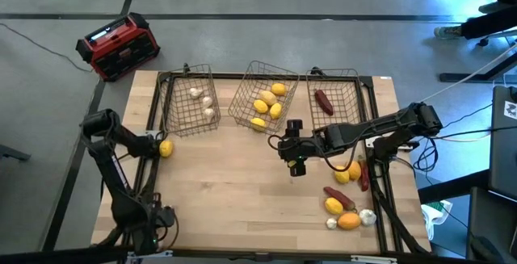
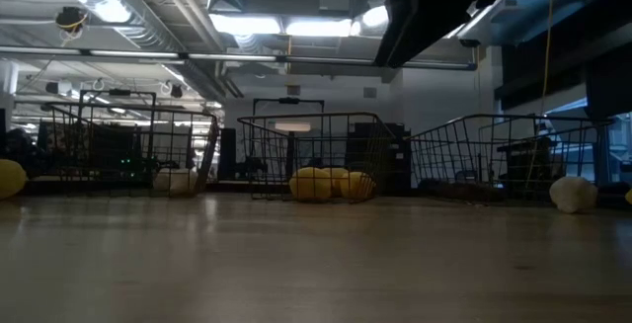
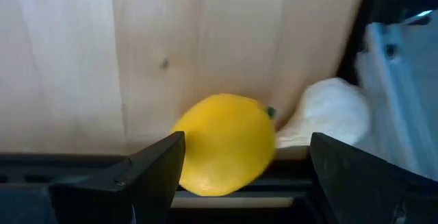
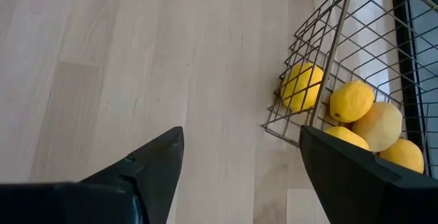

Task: Sort produce into baskets
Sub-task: Put the lemon into the middle wire basket

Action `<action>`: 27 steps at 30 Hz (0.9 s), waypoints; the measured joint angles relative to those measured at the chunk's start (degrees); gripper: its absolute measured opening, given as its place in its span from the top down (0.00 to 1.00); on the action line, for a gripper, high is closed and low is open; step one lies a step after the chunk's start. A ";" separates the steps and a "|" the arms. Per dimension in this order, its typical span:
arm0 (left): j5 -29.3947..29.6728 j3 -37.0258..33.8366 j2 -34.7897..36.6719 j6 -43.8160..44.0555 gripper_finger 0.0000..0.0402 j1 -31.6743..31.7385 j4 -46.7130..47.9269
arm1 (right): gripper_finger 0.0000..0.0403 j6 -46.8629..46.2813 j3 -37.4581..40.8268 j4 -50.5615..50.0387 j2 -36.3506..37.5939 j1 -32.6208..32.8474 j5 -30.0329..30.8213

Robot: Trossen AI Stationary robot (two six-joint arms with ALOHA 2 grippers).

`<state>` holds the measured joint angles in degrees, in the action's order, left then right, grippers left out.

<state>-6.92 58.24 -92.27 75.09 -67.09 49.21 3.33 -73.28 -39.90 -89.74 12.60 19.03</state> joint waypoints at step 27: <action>0.19 -0.11 -7.71 2.86 0.36 -1.69 1.71 | 0.28 0.00 0.00 0.93 -0.02 0.00 0.04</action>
<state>-6.73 58.13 -99.98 77.95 -68.78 50.92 3.33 -73.28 -38.97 -89.76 12.60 19.07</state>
